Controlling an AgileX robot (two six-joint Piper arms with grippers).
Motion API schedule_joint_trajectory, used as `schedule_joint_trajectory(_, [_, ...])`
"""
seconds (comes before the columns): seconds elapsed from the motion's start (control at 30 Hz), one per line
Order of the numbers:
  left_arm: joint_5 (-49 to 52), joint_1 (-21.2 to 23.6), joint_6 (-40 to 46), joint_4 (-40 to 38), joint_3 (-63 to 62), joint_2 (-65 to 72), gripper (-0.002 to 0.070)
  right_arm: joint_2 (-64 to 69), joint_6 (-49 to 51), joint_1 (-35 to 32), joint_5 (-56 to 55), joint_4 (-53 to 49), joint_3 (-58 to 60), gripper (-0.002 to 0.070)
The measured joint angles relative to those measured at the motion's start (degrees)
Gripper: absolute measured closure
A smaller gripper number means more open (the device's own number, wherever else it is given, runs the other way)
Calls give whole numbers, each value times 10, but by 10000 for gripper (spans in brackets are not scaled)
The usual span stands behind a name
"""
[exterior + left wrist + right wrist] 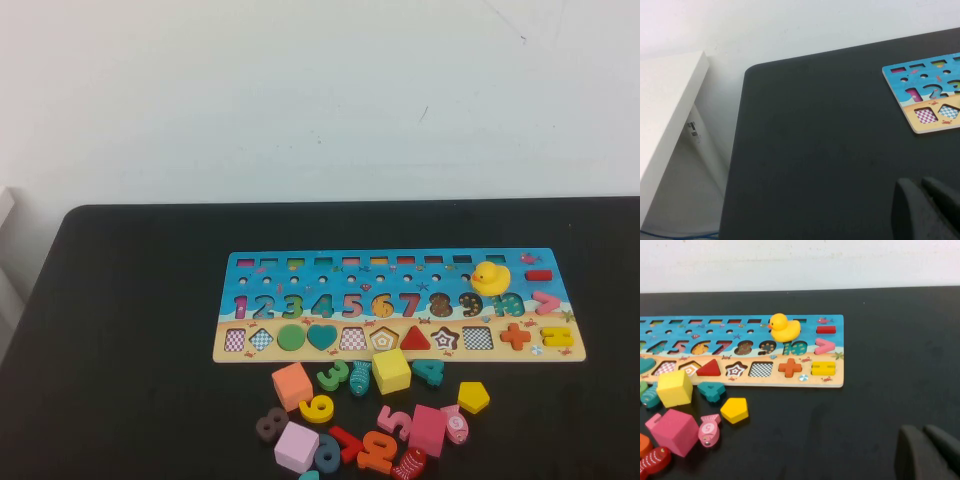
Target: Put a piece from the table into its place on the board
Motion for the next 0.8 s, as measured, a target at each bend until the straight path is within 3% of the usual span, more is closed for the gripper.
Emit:
schedule_joint_trajectory(0.6, [0,0,0,0,0,0,677,0,0,0,0,1,0,657])
schedule_joint_trajectory(0.8, [0,0,0,0,0,0,677,0,0,0,0,52,0,657])
